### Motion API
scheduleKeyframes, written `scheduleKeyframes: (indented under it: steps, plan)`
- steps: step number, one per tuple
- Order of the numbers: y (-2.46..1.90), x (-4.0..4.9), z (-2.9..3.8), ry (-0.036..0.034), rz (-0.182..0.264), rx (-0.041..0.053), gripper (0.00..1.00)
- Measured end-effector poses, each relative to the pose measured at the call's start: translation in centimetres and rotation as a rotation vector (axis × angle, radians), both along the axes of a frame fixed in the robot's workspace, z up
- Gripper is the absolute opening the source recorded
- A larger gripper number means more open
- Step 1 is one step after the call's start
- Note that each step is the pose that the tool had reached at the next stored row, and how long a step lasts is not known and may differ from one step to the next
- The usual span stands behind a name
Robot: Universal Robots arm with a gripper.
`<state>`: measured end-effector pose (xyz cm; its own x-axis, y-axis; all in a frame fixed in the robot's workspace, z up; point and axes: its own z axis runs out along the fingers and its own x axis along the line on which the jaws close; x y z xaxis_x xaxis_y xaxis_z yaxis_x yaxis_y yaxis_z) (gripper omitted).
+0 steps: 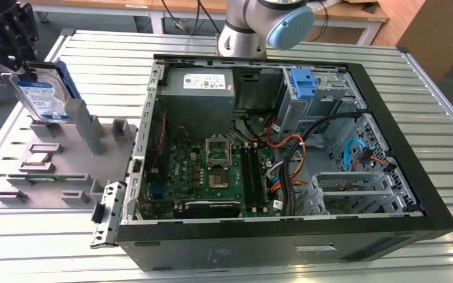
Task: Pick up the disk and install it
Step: 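Pick up the disk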
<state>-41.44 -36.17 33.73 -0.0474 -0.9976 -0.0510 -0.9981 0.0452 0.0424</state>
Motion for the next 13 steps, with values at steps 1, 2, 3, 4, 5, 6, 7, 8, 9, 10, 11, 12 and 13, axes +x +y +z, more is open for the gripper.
scheduleKeyframes:
  steps: [1, 2, 3, 4, 5, 6, 7, 8, 9, 10, 11, 12, 13]
  plan:
    - [0.0, 0.0, 0.08, 0.0001, 0.0, -0.0001, 0.35]
    - [0.0, 0.0, 0.17, 0.0, 0.0, -0.0001, 0.35]
    - [0.0, 0.0, 0.26, 0.0, 0.0, 0.0, 0.35]
    - [0.0, 0.0, 0.36, 0.0, 0.0, 0.0, 0.35]
    - [0.0, 0.0, 0.47, 0.0, 0.0, 0.0, 0.35]
    - [0.0, 0.0, 0.57, 0.0, 0.0, 0.0, 0.35]
    - [0.0, 0.0, 0.67, 0.0, 0.0, 0.0, 0.35]
    - [0.0, 0.0, 0.79, 0.0, 0.0, 0.0, 0.35]
    - [0.0, 0.0, 0.89, 0.0, 0.0, 0.0, 0.35]
    - [0.0, 0.0, 0.98, -0.0001, 0.0, 0.0, 0.35]
    - [0.0, 0.0, 1.06, -0.0001, 0.0, 0.0, 0.35]
    - [0.0, 0.0, 1.15, -0.0001, 0.0, 0.0, 0.35]
    - [0.0, 0.0, 1.27, 0.0, 0.0, 0.0, 0.35]
